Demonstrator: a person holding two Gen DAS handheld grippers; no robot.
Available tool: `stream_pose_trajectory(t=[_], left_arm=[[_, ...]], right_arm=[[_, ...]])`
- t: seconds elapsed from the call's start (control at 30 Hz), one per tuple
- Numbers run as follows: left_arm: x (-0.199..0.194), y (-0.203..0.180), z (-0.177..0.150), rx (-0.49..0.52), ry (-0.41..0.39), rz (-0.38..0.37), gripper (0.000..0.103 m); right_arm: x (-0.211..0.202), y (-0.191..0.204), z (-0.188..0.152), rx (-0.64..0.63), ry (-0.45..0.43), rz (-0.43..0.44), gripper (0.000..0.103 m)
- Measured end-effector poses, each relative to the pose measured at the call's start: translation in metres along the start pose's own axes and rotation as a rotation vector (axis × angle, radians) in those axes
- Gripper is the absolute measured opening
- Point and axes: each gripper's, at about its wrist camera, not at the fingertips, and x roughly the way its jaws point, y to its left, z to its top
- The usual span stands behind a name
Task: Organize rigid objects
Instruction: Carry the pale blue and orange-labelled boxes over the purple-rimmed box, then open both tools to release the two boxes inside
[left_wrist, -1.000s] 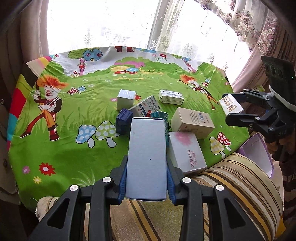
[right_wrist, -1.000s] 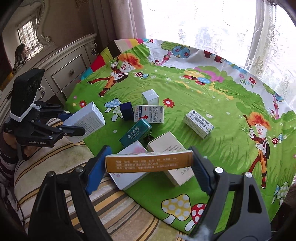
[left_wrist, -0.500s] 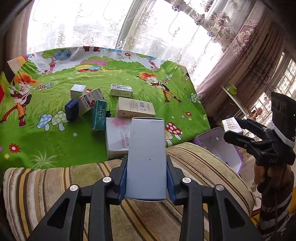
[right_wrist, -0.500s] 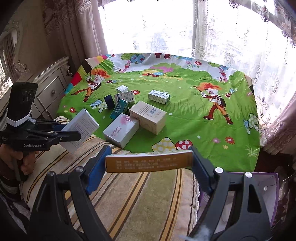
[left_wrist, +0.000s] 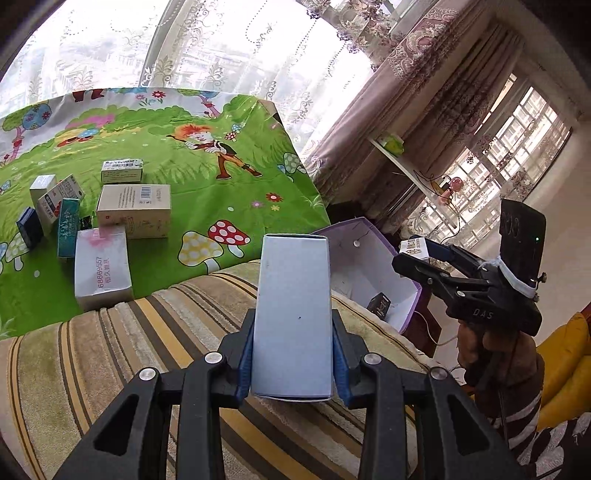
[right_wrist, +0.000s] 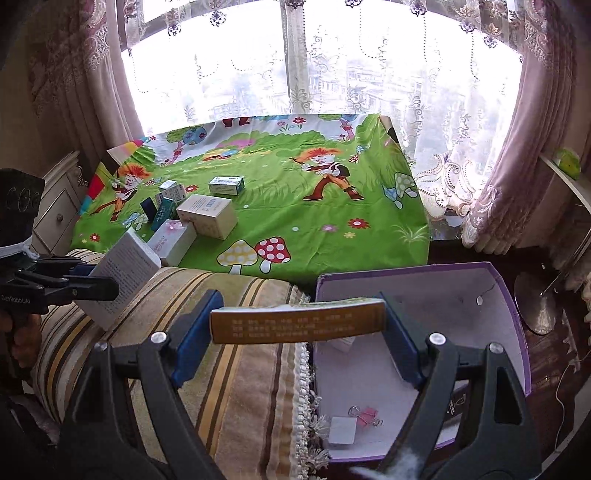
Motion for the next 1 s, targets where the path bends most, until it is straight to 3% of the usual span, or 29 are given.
stream_pose_trajectory(t=[0.1,0.33,0.6,0.63,0.7,0.83,1.0], left_arm=[[0.014,-0.009,0.004,-0.041,0.026,-0.09,0.037],[0.044,-0.031,0.015,-0.09,0.077,-0.186,0.037],[0.073,-0.059,0.019,-0.066,0.129,-0.228,0.039],[0.075,-0.061,0.018,-0.058,0.137,-0.226,0.041],[0.076,-0.064,0.018,-0.041,0.149,-0.206,0.056],[0.069,-0.069,0.017,-0.001,0.115,-0.192,0.062],[0.061,-0.093,0.016,0.127,0.078,0.009,0.066]], right_arm=[[-0.006,-0.017,-0.001,0.044,-0.015,-0.024,0.086],[-0.014,-0.037,-0.004,0.075,-0.026,-0.12,0.086],[-0.015,-0.048,-0.012,0.101,-0.022,-0.15,0.086],[-0.015,-0.049,-0.013,0.102,-0.022,-0.155,0.086],[-0.014,-0.051,-0.013,0.106,-0.02,-0.162,0.086],[-0.014,-0.053,-0.014,0.113,-0.02,-0.186,0.09],[-0.02,-0.055,-0.014,0.141,-0.053,-0.197,0.094]])
